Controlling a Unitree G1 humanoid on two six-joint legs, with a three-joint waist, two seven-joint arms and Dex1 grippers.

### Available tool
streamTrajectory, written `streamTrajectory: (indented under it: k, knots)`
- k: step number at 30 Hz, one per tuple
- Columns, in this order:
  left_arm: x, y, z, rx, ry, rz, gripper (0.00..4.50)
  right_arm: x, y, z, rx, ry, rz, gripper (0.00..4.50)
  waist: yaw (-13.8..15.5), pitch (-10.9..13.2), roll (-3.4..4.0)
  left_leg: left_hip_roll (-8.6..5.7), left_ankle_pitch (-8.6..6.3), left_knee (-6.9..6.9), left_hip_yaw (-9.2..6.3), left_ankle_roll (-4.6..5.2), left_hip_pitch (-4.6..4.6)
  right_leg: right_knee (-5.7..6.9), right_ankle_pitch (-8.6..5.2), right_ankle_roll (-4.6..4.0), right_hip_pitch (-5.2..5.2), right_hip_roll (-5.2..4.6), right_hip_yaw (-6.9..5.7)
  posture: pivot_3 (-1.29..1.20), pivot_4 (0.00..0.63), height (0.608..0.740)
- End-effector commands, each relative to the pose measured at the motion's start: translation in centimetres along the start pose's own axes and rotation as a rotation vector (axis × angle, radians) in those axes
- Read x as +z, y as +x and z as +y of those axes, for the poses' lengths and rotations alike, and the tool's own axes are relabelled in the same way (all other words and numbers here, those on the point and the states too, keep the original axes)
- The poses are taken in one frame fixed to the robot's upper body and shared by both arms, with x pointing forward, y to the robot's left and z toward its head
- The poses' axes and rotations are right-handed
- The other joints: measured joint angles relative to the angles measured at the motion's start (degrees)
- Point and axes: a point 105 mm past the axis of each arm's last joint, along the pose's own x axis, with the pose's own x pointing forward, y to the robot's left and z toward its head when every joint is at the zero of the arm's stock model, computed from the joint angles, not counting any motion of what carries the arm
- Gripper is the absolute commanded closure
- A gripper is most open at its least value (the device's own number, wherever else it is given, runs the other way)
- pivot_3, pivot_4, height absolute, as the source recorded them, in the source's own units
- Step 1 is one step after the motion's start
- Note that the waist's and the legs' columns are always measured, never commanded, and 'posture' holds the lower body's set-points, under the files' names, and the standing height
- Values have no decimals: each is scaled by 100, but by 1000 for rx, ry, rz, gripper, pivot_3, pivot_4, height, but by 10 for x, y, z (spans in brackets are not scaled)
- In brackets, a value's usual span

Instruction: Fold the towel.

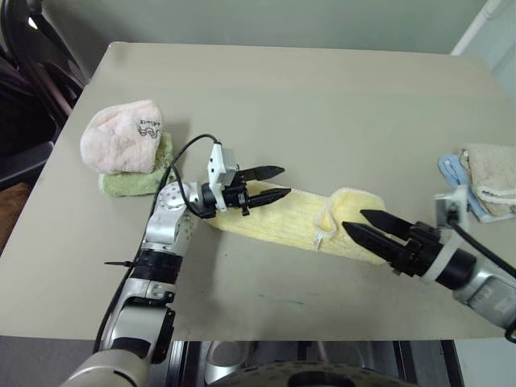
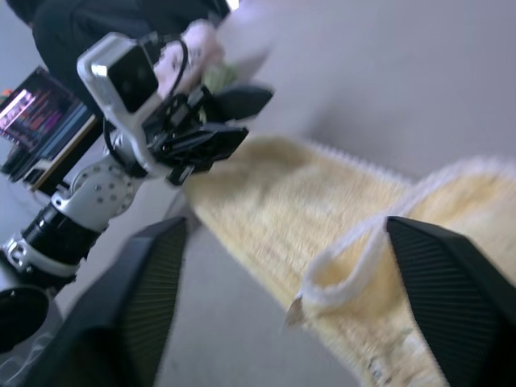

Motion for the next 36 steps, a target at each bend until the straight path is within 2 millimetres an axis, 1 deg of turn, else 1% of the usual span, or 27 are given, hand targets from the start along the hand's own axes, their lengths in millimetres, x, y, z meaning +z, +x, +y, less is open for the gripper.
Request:
streamTrajectory:
  k: [1,2,3,4,5,6,9,11,14,16,17,20,23,27,29,32,36]
  knots:
    - [25,17,-11,-100,18,-84,3470,14,-5,2,12,-44,-97,1655,-1,0,0,0,0,0,0,1,0,0,0,0,2,-1,0,0,150,733]
    - [26,22,-16,-136,12,-91,3791,16,-4,-3,-9,-53,-121,1974,-2,0,-1,-1,0,0,0,1,1,0,0,0,2,-1,0,0,150,733]
    - [27,29,-20,-170,7,-98,4189,16,-3,-7,-26,-57,-137,2381,-2,0,-1,0,-1,0,0,2,1,-1,1,0,2,-1,0,0,150,733]
    - [28,34,-23,-197,2,-105,4495,16,-2,-11,-40,-64,-153,2762,-2,0,0,-1,-1,1,0,5,1,-1,2,2,3,-3,0,0,150,733]
    - [28,40,-25,-222,-2,-110,4500,15,-1,-14,-54,-67,-165,3084,-4,0,0,-2,0,1,1,7,2,0,4,3,2,-6,0,0,150,733]
    - [28,45,-28,-247,-3,-111,4500,13,1,-18,-64,-71,-170,3503,-5,0,-1,-2,0,2,2,7,3,0,6,3,2,-8,-1,0,150,733]
    - [24,58,-34,-302,-7,-111,4500,6,5,-26,-88,-95,-172,4465,-6,1,-1,-1,2,1,3,11,5,1,12,2,3,-9,-4,0,150,733]
    - [14,70,-38,-339,27,-77,4500,-3,10,-36,-125,-114,-156,4465,-7,1,0,0,4,0,1,14,10,2,16,0,7,-9,-6,0,150,733]
    - [1,78,-44,-387,60,-36,4500,-10,16,-47,-163,-126,-146,4465,-12,1,2,-2,6,2,2,18,13,2,25,4,10,-12,-5,0,150,733]
    - [-5,85,-48,-408,48,-26,4500,-14,19,-59,-221,-141,-153,4465,-16,1,1,-3,9,1,3,23,13,1,29,6,10,-15,-5,0,150,733]
    - [-7,87,-48,-413,46,-24,4500,-14,20,-64,-241,-147,-156,4465,-16,2,2,-4,10,2,3,24,13,1,31,7,10,-14,-6,0,150,733]
    - [-19,96,-54,-445,48,14,4500,-26,24,-73,-276,-181,-111,4465,-3,2,2,-4,14,2,2,31,13,1,37,8,12,-15,-6,0,150,733]
    - [-44,92,-61,-510,119,147,4500,-30,27,-83,-334,-198,-105,4465,-12,2,3,-4,16,1,2,34,14,-1,44,7,14,-17,-6,0,150,733]
    - [-63,79,-59,-544,154,269,4500,-41,30,-91,-385,-240,-59,4465,-18,2,4,-5,16,0,2,35,13,-1,45,7,11,-16,-6,0,150,733]
    - [-68,75,-57,-546,175,302,4500,-45,31,-94,-401,-251,-44,4465,-22,2,5,-5,16,-1,1,35,14,-1,46,6,11,-16,-6,0,150,733]
    - [-69,73,-53,-527,178,312,4500,-54,34,-92,-395,-270,-15,4465,-22,2,5,-5,17,-2,0,36,14,0,47,5,10,-16,-6,0,150,733]
    - [-70,72,-50,-510,173,325,4500,-59,38,-92,-398,-285,1,4465,-15,2,5,-7,18,0,1,37,14,-6,49,8,14,-17,-6,0,150,733]
